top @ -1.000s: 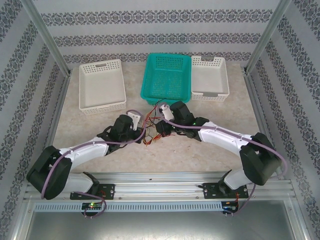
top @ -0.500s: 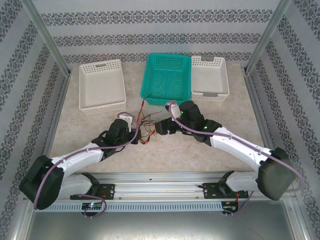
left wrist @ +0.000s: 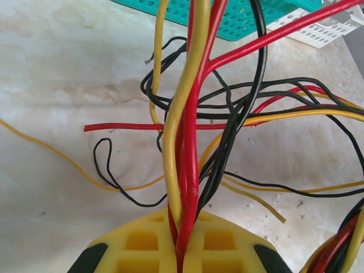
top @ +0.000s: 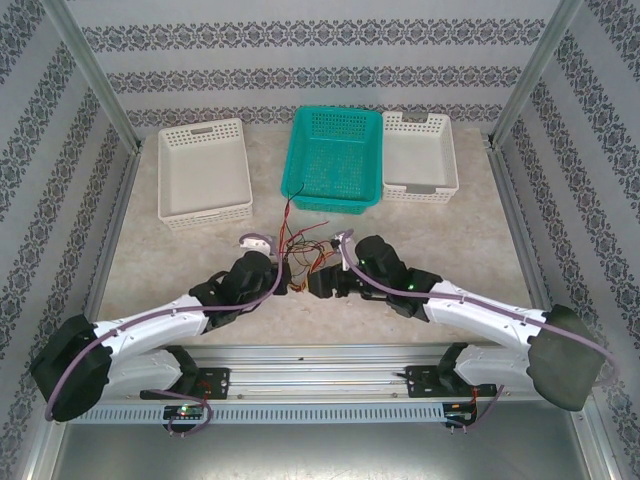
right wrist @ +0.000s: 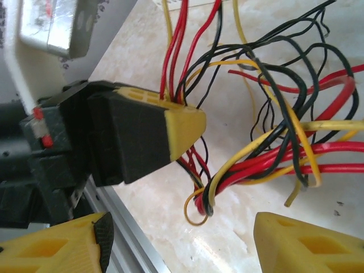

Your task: Untangle the cables

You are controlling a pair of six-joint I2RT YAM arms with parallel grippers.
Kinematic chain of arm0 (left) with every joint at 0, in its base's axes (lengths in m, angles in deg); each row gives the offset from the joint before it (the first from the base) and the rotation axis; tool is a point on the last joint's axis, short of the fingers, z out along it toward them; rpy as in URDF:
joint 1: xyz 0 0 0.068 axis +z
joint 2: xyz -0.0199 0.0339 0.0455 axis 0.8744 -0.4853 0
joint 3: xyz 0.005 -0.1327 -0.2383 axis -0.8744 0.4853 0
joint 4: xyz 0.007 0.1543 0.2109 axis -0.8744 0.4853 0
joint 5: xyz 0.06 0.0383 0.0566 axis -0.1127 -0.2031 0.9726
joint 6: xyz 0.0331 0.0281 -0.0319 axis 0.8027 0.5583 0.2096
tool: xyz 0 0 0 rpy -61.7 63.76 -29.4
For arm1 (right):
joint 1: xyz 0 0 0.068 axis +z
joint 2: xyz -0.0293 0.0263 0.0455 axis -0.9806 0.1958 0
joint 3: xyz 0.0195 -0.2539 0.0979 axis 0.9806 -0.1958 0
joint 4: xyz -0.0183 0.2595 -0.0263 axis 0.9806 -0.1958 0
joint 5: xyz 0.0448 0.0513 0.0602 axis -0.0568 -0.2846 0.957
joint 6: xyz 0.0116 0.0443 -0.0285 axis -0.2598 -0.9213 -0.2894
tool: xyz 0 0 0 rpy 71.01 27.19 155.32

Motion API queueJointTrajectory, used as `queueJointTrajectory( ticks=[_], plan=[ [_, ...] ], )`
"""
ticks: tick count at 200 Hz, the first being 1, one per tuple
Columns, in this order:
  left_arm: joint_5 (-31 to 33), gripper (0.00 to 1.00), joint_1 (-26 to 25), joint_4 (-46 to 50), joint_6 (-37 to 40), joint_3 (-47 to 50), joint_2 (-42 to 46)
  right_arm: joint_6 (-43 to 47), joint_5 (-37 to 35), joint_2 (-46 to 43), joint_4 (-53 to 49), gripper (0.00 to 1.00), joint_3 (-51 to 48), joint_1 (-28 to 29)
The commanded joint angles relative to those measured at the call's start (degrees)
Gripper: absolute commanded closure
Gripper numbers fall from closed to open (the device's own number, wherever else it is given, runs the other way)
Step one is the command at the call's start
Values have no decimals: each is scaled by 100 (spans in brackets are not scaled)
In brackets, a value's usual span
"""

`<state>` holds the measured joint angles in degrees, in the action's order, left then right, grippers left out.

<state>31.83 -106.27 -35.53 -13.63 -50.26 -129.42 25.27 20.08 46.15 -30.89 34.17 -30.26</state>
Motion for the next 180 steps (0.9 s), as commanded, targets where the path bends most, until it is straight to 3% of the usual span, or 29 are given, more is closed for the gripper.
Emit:
queueJointTrajectory(
  ticks=[1, 54, 90, 106, 140, 158, 180],
  plan=[
    [455, 100, -242, -159, -397, -34, 144, -472, -540, 145, 268, 36, -66, 14],
    [758, 100, -651, -313, -615, -27, 176, -770, -816, 492, 681, 44, -27, 154],
    [789, 100, -734, -575, -877, 219, 291, -848, -1357, 506, 402, 61, 69, 182],
    [852, 100, -761, -606, -1008, 359, 396, -901, -1566, 405, 291, 75, 26, 189],
    [964, 100, -761, -572, -1263, 566, 623, -976, -1985, -9, 97, 94, -171, 192],
    [957, 100, -761, -561, -1369, 605, 618, -979, -2160, -291, 74, 100, -292, 187],
    [943, 100, -761, -563, -1564, 647, 548, -988, -2366, -678, 60, 100, -431, 187]
  ],
)
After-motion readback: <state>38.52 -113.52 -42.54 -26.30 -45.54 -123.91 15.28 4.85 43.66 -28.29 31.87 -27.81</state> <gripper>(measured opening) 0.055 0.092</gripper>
